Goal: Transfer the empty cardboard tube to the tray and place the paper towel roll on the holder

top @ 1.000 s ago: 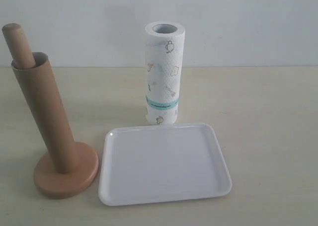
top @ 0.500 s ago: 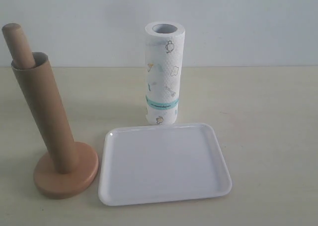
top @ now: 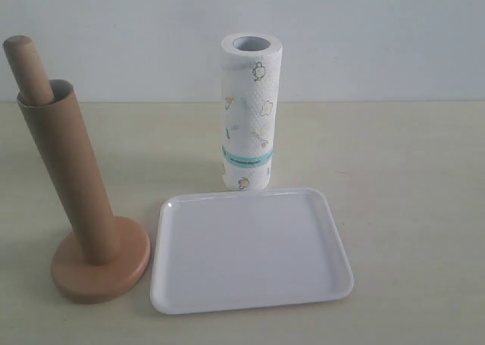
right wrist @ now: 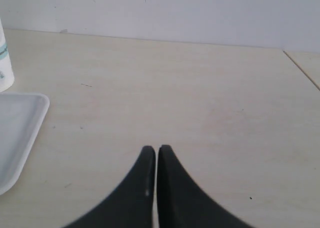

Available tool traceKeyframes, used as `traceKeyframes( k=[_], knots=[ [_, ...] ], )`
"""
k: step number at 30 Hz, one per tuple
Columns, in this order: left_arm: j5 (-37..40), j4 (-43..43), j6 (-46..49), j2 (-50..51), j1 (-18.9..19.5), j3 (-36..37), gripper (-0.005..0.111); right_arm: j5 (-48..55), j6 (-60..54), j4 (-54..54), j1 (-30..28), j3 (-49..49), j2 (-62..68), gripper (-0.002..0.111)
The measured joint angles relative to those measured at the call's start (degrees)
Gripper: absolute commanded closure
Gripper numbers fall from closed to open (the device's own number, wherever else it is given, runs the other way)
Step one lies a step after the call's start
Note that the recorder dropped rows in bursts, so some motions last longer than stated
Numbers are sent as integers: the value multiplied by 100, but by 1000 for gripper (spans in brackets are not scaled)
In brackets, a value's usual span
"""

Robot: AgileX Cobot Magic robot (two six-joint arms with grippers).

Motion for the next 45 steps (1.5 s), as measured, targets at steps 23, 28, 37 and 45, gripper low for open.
traceKeyframes(
  k=[23,28,37,45],
  knots=[
    [104,2409,-2752,1942,-164,-10,103,0,9,0,0,0,0,107],
    [-541,4964,-4644,2432,-378,-10,103,0,9,0,0,0,0,107],
    [-666,6347,-6037,2602,-393,-10,81,0,9,0,0,0,0,107],
    [-954,6384,-6478,2881,-393,-10,0,0,9,0,0,0,0,107]
  ],
)
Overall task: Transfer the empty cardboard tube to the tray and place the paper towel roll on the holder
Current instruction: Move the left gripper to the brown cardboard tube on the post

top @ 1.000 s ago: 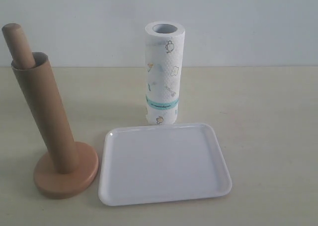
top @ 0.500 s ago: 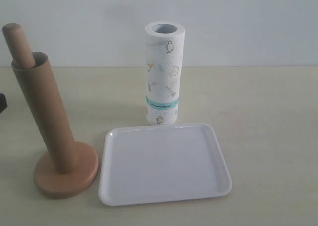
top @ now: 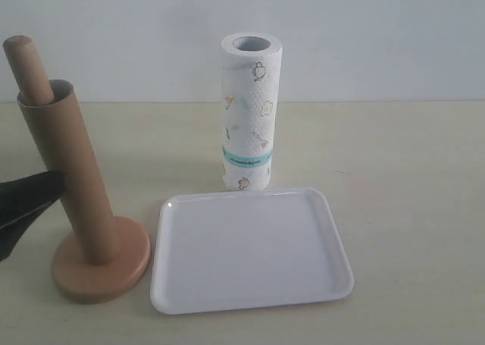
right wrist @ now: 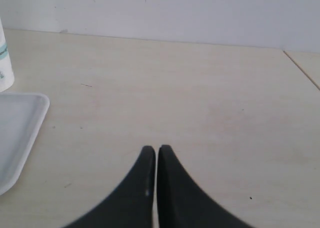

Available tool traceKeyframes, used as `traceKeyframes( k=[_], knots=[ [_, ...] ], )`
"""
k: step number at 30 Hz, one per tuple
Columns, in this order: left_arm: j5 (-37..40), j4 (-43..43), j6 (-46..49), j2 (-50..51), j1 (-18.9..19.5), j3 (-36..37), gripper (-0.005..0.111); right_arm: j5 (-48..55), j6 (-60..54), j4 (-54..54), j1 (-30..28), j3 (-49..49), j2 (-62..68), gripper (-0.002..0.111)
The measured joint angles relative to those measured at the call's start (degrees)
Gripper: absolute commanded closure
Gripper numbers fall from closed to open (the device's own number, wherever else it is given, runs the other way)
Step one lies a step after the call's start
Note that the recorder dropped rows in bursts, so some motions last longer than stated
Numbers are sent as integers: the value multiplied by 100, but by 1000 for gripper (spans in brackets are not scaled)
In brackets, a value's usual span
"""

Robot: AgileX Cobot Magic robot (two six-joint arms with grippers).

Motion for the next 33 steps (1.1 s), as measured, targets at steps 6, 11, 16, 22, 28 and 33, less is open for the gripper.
traceKeyframes(
  k=[6,11,16,22,28,33],
  knots=[
    [-357,0,195,264,0,0,-3,0,0,0,0,0,0,107],
    [-464,-489,1058,673,0,0,-3,0,0,0,0,0,0,107],
    [-728,-1692,2374,1112,0,-2,-3,0,0,0,0,0,0,107],
    [-1305,-2504,3248,1538,0,-2,-3,0,0,0,0,0,0,107],
    [-1925,-2751,3864,2132,0,-12,-3,0,0,0,0,0,0,107],
    [-2481,-3386,4410,2781,0,-12,-3,0,0,0,0,0,0,107]
  ],
)
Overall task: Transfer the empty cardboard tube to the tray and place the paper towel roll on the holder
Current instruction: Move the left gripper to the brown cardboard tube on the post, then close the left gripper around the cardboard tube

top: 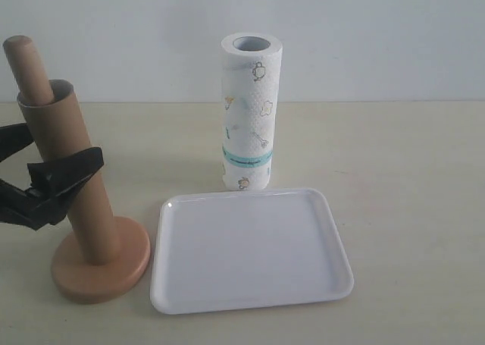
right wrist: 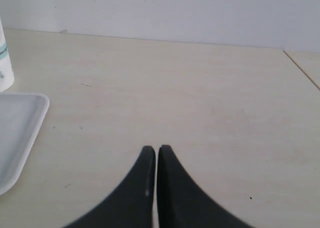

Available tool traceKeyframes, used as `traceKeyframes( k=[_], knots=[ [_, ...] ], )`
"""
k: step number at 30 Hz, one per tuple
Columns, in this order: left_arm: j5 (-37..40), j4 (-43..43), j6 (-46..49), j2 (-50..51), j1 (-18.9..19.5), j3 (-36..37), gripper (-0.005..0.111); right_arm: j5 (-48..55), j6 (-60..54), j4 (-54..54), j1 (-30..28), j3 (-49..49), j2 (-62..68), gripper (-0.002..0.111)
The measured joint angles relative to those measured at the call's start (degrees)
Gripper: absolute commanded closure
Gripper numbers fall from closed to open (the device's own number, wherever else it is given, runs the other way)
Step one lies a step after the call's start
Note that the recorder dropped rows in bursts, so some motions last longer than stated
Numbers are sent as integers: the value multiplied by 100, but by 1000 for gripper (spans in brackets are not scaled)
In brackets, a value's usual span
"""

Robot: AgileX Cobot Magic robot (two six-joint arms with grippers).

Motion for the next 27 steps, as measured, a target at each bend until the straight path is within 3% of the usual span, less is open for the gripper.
traceKeyframes(
  k=[11,16,27],
  knots=[
    [-631,-699,235,851,0,0,-3,0,0,0,0,0,0,107],
    [-1320,-708,388,1169,0,-48,-3,0,0,0,0,0,0,107],
    [-1395,90,400,1356,0,-400,-3,0,0,0,0,0,0,107]
  ],
)
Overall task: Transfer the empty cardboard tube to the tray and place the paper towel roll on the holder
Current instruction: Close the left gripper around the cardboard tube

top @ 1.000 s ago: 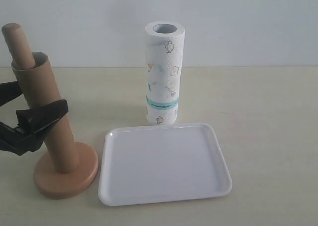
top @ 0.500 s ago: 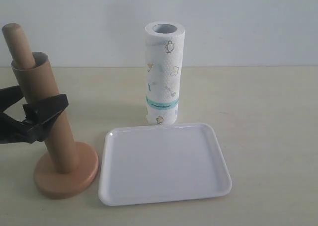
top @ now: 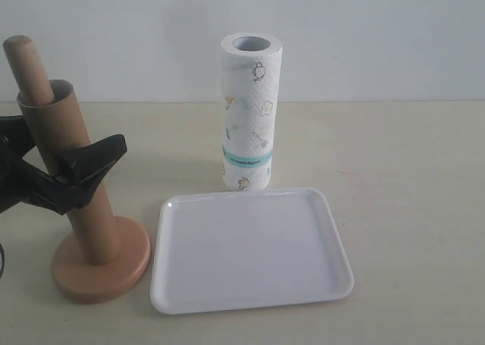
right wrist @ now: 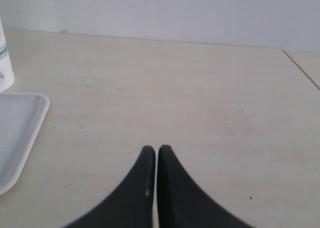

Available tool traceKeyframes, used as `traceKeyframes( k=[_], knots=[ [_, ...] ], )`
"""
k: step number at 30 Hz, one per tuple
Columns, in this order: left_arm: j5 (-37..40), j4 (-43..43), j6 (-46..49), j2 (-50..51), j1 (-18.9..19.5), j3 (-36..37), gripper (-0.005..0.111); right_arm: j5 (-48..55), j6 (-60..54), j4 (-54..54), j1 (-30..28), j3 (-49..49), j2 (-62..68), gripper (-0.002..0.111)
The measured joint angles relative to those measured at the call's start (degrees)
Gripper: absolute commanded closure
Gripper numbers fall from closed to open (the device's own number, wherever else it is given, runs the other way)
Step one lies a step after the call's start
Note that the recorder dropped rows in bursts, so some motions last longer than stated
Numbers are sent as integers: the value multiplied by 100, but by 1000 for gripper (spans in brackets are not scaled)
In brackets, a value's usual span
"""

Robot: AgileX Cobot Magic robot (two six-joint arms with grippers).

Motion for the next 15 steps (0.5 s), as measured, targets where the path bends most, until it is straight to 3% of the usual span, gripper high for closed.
traceKeyframes(
  k=[7,9,15],
  knots=[
    [0,11,-11,0,0,0,-3,0,0,0,0,0,0,107],
    [0,22,-11,0,0,0,2,0,0,0,0,0,0,107],
    [0,22,-30,0,0,0,57,0,0,0,0,0,0,107]
  ],
)
